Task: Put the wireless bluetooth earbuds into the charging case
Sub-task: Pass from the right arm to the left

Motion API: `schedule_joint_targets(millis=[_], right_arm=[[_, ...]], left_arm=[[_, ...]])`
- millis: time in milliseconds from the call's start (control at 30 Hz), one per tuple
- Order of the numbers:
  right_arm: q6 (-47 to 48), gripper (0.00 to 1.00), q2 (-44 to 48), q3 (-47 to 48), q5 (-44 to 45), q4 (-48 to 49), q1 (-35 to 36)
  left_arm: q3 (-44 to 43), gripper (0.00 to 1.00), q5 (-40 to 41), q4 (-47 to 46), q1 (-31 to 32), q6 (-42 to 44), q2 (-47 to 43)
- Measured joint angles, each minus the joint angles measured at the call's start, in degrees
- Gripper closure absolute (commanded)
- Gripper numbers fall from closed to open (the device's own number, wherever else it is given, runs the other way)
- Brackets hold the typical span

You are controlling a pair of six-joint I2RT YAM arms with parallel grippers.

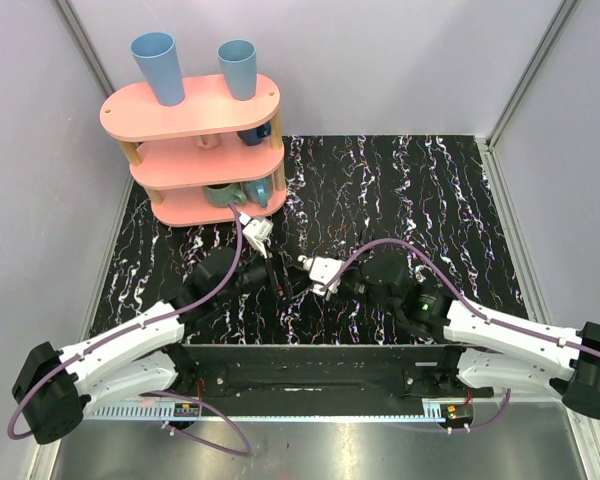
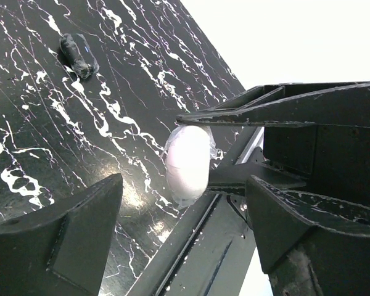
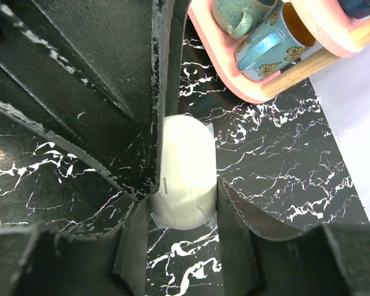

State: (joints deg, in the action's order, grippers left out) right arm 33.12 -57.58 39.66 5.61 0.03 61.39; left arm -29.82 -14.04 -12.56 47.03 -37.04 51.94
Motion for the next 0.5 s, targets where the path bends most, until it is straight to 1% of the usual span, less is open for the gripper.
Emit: schedule_joint_targets(millis=[33,133,267,500], right_arm=[[0.0,1.0,0.3,-0.2,0.0,0.0,0.0],[-0.2,1.0,1.3,-0.7,0.0,0.2,0.1],[-0.7,1.0,1.9,-0.8,-0.1,0.6,0.1],[-1.3,1.0,2.7,-1.0,-0.2,0.9,0.1]], left_arm=[[0.0,0.23,0.7,-0.4,0.1,0.1,0.5],[0.0,0.32,1.7,-1.8,0.9,0.2,1.4],[0.0,0.36,3.1,-2.4,1.3,0.6,1.6],[0.0,0.39,3.8,-3.1,1.5,0.6,2.3]])
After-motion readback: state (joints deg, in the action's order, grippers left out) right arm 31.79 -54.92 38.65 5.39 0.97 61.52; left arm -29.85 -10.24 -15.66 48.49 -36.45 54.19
